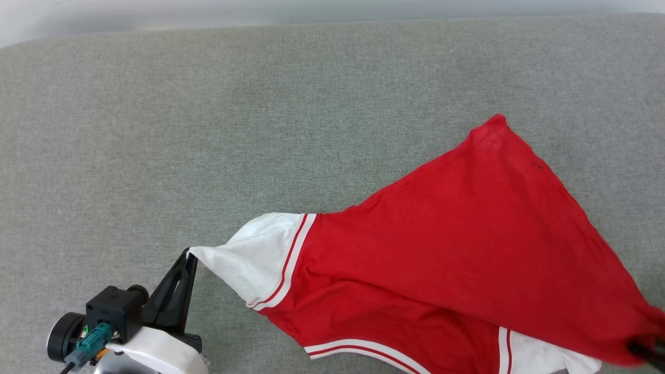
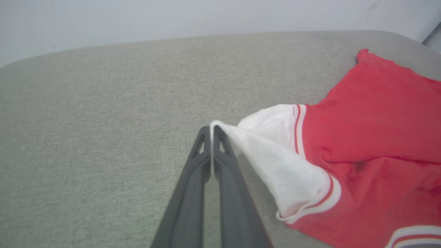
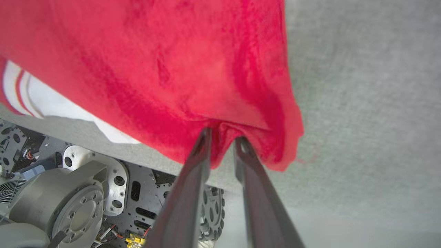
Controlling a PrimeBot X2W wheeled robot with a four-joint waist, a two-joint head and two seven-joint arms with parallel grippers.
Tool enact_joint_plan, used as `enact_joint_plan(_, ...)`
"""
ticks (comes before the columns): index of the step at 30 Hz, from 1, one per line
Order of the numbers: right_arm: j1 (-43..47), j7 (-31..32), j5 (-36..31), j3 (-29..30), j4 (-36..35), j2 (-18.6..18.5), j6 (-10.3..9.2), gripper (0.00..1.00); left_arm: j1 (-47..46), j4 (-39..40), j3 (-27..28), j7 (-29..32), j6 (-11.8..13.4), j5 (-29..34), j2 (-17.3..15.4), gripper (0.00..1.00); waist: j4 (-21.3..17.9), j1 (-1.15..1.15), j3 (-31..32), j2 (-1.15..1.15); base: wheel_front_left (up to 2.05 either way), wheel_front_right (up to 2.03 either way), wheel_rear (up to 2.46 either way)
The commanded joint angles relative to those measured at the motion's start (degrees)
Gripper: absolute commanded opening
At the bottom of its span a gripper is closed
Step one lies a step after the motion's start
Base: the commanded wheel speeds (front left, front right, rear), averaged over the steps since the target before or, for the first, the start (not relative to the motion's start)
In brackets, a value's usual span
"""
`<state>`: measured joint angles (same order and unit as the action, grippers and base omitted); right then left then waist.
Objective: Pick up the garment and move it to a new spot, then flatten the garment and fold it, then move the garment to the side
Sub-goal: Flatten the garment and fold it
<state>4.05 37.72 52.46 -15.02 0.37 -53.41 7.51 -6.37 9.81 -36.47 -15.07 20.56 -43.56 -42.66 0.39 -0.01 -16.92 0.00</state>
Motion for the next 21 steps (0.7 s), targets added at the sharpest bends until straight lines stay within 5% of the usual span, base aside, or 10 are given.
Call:
enact_joint_plan(1,-1.3,-0.3,-0.2,2.0,-1.4,-0.1,-0.04,1.00,0.4,0.0,0.3,-0.1,-0.2,0.1,0.0,0.00,0.0,0.01,0.0,0.00,0.00,0.00,0.00)
enact_joint_plan(10,-13.5,3.7,-2.0,11.8,-10.6,-2.7,-0.04,1.00,-1.8,0.6,-0.2,0.0,-0.9,1.1,0.7,0.00,1.9,0.01,-2.5,0.00,0.00,0.00,0.00)
enact_joint_plan(16,-29.6,13.4,-3.8,6.4,-11.0,-2.6,-0.04,1.00,-5.4,0.1,-1.0,0.4,-1.9,2.4,1.7,0.00,4.2,0.01,-6.2,0.00,0.00,0.00,0.00)
enact_joint_plan(21,-43.2,22.8,-7.7,-1.7,-6.9,1.0,-0.04,1.00,-8.2,-0.1,-1.6,0.6,-2.8,3.6,2.7,0.00,6.2,0.01,-9.4,0.00,0.00,0.00,0.00)
